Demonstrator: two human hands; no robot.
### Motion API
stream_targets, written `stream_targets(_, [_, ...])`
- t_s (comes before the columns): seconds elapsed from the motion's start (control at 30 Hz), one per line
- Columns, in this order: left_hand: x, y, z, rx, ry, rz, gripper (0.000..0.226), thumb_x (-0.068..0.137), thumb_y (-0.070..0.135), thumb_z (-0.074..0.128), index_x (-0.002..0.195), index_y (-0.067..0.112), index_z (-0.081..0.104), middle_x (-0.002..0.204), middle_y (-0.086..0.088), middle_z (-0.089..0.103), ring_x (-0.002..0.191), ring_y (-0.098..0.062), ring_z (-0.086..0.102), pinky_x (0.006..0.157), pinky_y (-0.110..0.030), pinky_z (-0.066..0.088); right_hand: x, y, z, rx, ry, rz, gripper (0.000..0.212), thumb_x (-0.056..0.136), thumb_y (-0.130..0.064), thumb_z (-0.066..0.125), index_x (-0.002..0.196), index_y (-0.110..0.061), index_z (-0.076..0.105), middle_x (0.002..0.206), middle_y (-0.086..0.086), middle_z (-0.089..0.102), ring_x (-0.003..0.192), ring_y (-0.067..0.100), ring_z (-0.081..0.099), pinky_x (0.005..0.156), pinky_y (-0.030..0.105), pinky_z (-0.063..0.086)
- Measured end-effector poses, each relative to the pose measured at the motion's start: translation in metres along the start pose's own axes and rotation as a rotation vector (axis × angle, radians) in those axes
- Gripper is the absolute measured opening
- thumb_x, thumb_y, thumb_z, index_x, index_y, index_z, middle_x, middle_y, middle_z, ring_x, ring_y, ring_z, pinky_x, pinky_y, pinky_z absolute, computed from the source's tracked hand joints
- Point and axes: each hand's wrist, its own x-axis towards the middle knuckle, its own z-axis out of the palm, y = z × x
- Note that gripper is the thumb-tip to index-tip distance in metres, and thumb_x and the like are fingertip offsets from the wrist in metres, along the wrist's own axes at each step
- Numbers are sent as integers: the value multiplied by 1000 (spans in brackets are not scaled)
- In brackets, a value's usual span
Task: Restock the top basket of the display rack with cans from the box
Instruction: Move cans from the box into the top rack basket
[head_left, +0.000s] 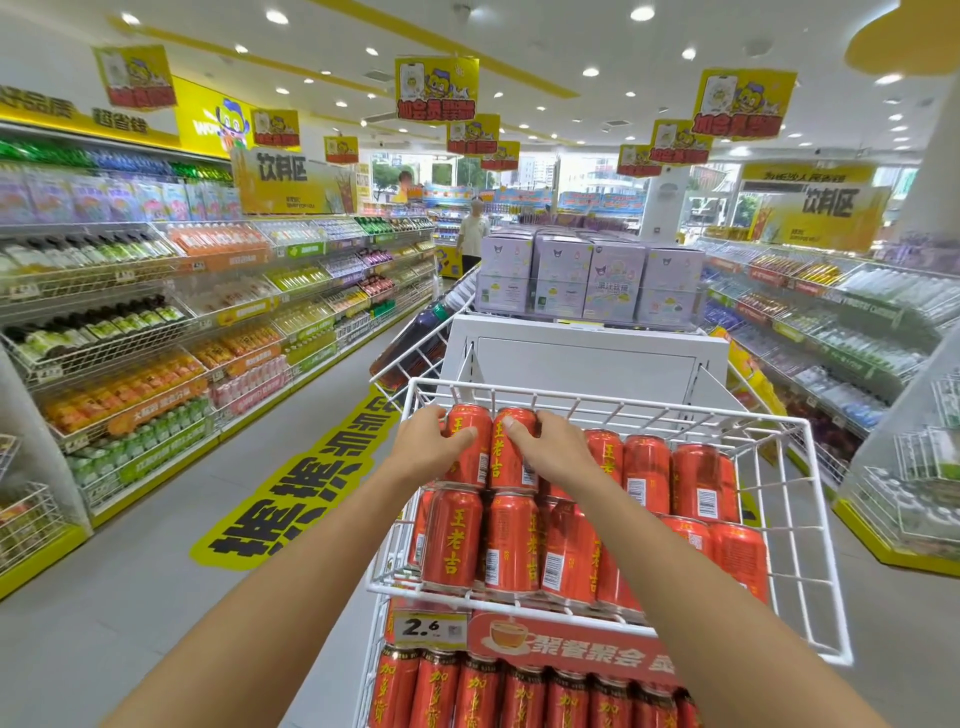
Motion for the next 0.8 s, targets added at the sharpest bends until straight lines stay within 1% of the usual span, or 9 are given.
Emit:
stream_targets(0.07, [-4,6,-8,75,8,44,29,94,38,66,102,10,62,88,1,66,92,-23,64,70,-30,49,-6,-3,-8,-40,-23,-46,62,98,-65,49,124,-11,62,129,13,67,124,35,59,99,42,49])
stream_targets(0.13, [-11,10,-16,193,3,121,36,93,42,64,110,10,65,104,-5,70,100,-26,64,79,-35,49,-11,-3,-19,-122,-38,-112,69,99,-65,47,138,-9,54,140,16,60,133,36,53,106,45,46])
stream_targets(0.3, [-39,26,-26,529,-106,382,43,94,45,61,119,10,61,117,-7,66,111,-29,60,93,-43,49,-33,9,-45,-389,-99,-331,64,99,-65,44,140,-16,49,139,12,53,131,35,50,105,48,45])
stream_targets(0.47, [-73,37,-14,724,-163,392,53,96,52,56,127,9,56,127,-10,60,118,-29,56,97,-47,49,-67,23,-68,-575,-134,-468,68,100,-63,44,146,-14,48,146,11,51,137,35,46,110,49,43])
stream_targets(0.57, [-93,44,-4,763,-217,418,58,91,64,47,119,13,56,117,-7,61,109,-28,57,92,-49,51,-102,34,-81,-606,-130,-447,69,100,-63,45,149,-15,46,153,13,46,141,35,42,111,52,43])
stream_targets(0.67, [-114,53,1,772,-258,464,46,94,56,51,108,12,57,108,-9,62,104,-31,58,89,-49,50,-147,45,-94,-630,-109,-354,70,99,-66,42,147,-17,47,152,12,47,140,35,44,110,55,45])
stream_targets(0.7, [-124,55,3,760,-273,494,48,94,56,51,109,10,57,109,-11,63,106,-33,58,89,-49,50,-163,48,-99,-634,-106,-327,69,99,-65,43,147,-17,47,151,12,48,139,35,45,109,55,46])
stream_targets(0.77, [-149,53,5,743,-294,543,65,89,65,45,120,9,57,118,-12,64,111,-34,60,92,-49,50,-200,52,-106,-629,-82,-280,66,101,-60,46,149,-15,46,148,14,50,136,37,47,105,55,47])
stream_targets(0.8, [-163,48,6,736,-309,560,67,89,65,45,124,9,56,120,-13,63,111,-35,60,93,-49,50,-220,53,-106,-630,-76,-264,66,102,-58,47,151,-14,45,146,15,51,134,38,48,104,55,48])
